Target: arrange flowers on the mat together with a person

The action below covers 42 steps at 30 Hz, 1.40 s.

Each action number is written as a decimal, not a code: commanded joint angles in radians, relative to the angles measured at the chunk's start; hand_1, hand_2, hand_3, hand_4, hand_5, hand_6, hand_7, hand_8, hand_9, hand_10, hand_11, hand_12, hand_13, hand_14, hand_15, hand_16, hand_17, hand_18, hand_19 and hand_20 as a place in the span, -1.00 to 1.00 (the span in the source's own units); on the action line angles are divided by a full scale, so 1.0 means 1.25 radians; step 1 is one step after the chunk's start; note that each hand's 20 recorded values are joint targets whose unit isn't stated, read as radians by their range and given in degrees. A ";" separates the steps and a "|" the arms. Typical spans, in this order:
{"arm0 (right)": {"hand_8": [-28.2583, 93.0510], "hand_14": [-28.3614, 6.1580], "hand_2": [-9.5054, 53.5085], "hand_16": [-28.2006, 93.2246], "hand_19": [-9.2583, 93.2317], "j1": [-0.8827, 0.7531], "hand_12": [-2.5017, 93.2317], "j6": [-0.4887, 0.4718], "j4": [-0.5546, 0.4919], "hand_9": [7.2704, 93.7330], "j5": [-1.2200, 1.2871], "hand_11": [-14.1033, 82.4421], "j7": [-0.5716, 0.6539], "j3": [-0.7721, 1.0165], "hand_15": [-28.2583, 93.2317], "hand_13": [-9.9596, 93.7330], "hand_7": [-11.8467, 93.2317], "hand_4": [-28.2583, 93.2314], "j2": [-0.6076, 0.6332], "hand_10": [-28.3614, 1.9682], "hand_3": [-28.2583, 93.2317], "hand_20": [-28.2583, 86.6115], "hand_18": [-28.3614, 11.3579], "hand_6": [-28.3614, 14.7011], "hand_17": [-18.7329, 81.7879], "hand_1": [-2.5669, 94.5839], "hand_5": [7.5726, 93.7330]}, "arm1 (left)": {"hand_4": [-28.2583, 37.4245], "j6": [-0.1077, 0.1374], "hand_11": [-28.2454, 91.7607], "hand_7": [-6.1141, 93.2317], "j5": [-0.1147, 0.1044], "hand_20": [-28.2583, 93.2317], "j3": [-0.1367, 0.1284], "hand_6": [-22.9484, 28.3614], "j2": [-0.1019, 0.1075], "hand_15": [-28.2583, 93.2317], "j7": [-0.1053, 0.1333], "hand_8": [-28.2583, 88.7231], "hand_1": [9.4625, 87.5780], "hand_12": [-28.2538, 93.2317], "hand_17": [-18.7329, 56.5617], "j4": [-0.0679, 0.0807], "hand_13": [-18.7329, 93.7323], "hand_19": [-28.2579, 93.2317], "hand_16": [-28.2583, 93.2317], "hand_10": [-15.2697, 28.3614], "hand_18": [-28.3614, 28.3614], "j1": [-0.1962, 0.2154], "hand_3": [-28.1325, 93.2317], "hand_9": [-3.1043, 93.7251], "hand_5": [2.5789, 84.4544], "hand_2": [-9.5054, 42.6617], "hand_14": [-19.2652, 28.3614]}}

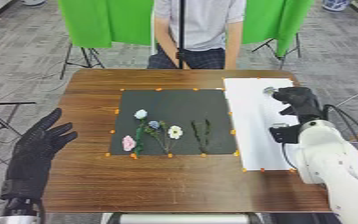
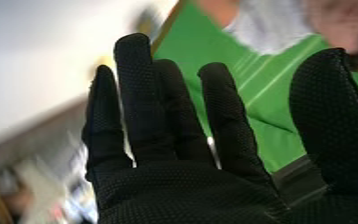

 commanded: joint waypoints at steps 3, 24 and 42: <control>-0.72 -0.34 -0.79 -0.40 0.43 0.241 -0.63 -0.124 0.194 -0.07 -0.263 -0.35 0.117 -0.157 0.42 0.11 -0.51 -0.95 0.085 -0.33 0.70 -0.18 -0.70 0.17 -0.38 -0.34 -0.08 | -1.00 0.002 -0.13 -0.56 0.009 -0.32 0.007 0.07 0.001 0.26 -0.020 -0.71 -0.78 -0.37 -0.76 -0.001 -0.26 0.25 -0.68 0.51 0.78 -0.011 0.77 -0.25 -0.31 -0.49 0.87; -0.73 -0.30 -0.90 -0.41 0.42 0.403 -0.64 -0.392 0.411 -0.20 -0.292 -0.46 0.088 -0.321 0.38 0.08 -0.52 -0.96 0.037 -0.32 0.72 -0.27 -0.66 0.36 -0.40 -0.28 -0.28 | -1.00 0.003 -0.13 -0.55 -0.008 -0.32 0.009 0.07 0.012 0.27 -0.024 -0.71 -0.75 -0.37 -0.75 0.000 -0.26 0.25 -0.68 0.51 0.78 -0.025 0.77 -0.25 -0.31 -0.48 0.87; -0.59 0.33 -0.99 -0.17 0.51 0.408 -0.42 -0.298 0.470 0.72 -0.411 -0.45 0.034 -0.406 0.20 0.53 -0.43 -1.00 0.025 0.42 0.50 -0.30 -0.42 0.59 -0.21 0.16 0.63 | -1.00 0.010 -0.12 -0.55 -0.018 -0.33 0.020 0.08 0.018 0.28 0.000 -0.72 -0.74 -0.37 -0.75 0.003 -0.25 0.25 -0.69 0.52 0.78 -0.023 0.78 -0.25 -0.31 -0.49 0.87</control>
